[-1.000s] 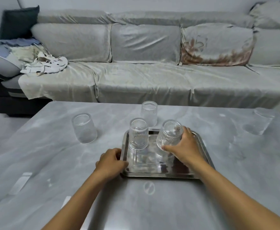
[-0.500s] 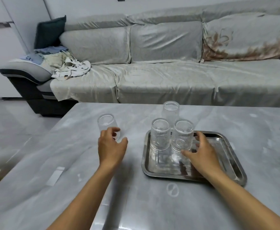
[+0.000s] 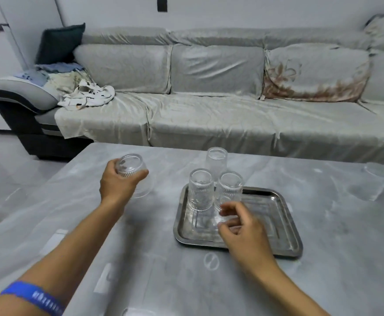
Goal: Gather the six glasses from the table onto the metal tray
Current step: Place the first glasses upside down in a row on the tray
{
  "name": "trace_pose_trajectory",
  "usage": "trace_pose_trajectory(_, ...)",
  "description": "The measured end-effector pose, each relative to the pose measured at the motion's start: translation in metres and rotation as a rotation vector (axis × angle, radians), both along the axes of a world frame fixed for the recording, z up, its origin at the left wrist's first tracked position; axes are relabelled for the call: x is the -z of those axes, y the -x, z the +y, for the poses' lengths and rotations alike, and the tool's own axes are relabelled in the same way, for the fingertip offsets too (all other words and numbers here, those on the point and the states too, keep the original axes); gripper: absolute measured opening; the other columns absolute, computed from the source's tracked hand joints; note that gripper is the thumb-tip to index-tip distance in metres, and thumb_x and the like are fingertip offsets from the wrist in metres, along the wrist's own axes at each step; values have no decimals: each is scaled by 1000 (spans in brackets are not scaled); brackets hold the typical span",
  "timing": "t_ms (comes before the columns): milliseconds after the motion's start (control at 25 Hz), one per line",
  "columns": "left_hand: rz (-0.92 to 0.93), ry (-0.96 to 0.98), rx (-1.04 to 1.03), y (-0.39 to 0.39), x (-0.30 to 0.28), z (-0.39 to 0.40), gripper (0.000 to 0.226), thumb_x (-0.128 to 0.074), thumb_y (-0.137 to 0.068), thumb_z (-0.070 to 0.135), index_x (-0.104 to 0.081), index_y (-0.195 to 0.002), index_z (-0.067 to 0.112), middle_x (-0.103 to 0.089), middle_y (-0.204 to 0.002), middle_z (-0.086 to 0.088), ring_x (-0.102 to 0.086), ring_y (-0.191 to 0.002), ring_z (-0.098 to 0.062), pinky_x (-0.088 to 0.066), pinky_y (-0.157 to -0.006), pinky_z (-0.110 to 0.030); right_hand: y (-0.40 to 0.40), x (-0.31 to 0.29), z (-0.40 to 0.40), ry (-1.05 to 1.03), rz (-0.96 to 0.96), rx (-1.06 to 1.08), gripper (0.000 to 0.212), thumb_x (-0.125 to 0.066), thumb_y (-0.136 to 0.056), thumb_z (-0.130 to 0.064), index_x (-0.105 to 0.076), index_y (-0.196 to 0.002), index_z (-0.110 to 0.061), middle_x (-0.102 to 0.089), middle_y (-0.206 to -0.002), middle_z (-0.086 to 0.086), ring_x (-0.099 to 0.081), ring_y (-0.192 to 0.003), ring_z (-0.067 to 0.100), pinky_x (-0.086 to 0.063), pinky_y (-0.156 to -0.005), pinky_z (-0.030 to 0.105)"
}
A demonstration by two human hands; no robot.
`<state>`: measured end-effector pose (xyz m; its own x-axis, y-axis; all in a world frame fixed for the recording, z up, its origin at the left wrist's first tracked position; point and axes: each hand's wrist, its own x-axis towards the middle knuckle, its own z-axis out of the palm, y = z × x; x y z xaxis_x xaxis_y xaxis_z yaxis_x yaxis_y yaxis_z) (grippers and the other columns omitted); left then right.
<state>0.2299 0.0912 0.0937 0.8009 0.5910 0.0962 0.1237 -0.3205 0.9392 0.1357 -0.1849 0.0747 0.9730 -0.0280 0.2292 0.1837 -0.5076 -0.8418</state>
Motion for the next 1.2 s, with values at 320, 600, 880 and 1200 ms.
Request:
trace_pose_trajectory(320,-281,-190,549,120,-53,-141,63,-82,-52,48,-56,-109,44,-69,-102,18,-65,-96,0,-55,-80,-25,29,-37,6,-44,-186,-12,81,-80,-58,-36,-41,-129,-42,-61,-125,-13,-57,-114,11,-49,-94,35)
trace_pose_trajectory(600,-134,9,754,110,-24,-148,52,-73,-77,43,-59,-126,33,-66,-122,11,-60,-114,-7,-50,-96,-34,30,-21,-47,-207,-151,256,74,-85,-47,-46,-47,-110,-38,-66,-102,-13,-65,-82,7,-54,-72,28)
trace_pose_trajectory(880,467,-277,372,68,49,-98,23,-61,-79,22,-55,-101,24,-70,-104,-8,-62,-102,-34,-51,-87,-43,-32,7,-96,-246,-54,420,75,-87,-53,-33,-46,-116,-36,-66,-99,-15,-67,-82,8,-55,-76,34)
trace_pose_trajectory(1200,435,-225,422,60,61,-94,23,-58,-75,13,-65,-92,26,-72,-83,3,-65,-86,-29,-51,-88,-48,-96,28,-87,41,154,288,75,-87,-53,-28,-44,-114,-33,-63,-103,-8,-62,-88,16,-49,-70,29)
